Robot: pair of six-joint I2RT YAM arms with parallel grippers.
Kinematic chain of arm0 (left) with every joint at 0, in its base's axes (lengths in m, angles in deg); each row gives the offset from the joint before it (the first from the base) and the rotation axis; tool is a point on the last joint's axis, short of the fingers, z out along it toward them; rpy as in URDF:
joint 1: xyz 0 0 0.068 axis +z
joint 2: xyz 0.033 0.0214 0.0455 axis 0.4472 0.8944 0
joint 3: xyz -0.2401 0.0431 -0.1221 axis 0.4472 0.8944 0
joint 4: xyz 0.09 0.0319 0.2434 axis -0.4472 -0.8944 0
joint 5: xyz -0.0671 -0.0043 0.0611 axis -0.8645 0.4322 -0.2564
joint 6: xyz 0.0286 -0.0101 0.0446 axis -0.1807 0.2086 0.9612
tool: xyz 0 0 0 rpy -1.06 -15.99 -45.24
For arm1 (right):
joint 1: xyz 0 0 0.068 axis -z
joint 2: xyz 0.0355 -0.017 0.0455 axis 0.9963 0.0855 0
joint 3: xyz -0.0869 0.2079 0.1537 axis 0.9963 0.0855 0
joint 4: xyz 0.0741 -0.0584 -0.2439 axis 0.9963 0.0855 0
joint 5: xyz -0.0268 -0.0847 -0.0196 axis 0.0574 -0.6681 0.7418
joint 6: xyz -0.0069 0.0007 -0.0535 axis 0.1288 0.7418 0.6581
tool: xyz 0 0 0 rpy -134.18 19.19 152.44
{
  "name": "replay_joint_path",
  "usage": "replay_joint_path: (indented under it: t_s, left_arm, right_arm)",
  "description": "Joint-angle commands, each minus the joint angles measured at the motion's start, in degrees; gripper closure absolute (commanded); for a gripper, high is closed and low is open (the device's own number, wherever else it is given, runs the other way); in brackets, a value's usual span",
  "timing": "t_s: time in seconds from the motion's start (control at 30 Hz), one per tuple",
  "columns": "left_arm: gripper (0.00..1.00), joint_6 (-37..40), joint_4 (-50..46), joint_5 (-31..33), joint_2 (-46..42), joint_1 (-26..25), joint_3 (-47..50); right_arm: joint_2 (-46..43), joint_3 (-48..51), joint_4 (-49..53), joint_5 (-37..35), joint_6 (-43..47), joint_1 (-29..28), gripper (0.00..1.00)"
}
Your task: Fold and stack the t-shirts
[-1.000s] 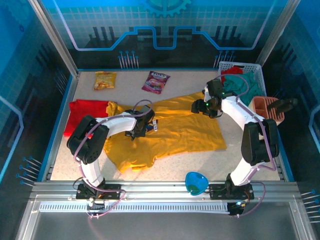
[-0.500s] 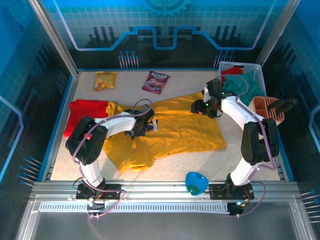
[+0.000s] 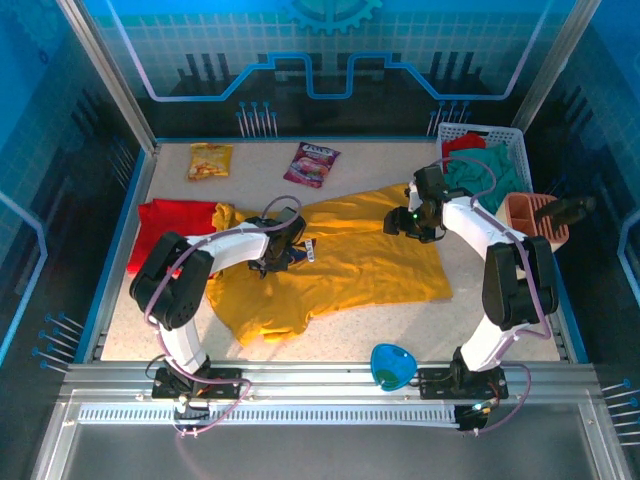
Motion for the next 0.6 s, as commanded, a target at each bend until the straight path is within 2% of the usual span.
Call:
replay_joint_path:
  t_s: [0.0, 0.27, 0.43, 0.57]
  left_arm:
    - [0.81, 1.01, -0.24, -0.56, -1.32, 0.46, -0.66]
    - [0.9, 1.08, 0.57, -2.06, -0.94, 0.46, 0.21]
    - [1.0, 1.32, -1.32, -3.87, -2.53, 0.5, -0.72]
    - [1.0, 1.13, -1.87, -7.7, -5.77, 0.85, -1.23]
  right_arm:
    - [0.14, 0.23, -0.25, 1.32, 0.53, 0.79, 0.34]
    - [0.33, 0.02, -0.27, 1.42, 0.53, 0.73, 0.35]
    - [0.59, -0.13, -0.09, 1.35, 0.53, 0.75, 0.35]
    - [0.5, -0.39, 0.06, 1.22, 0.53, 0.77, 0.35]
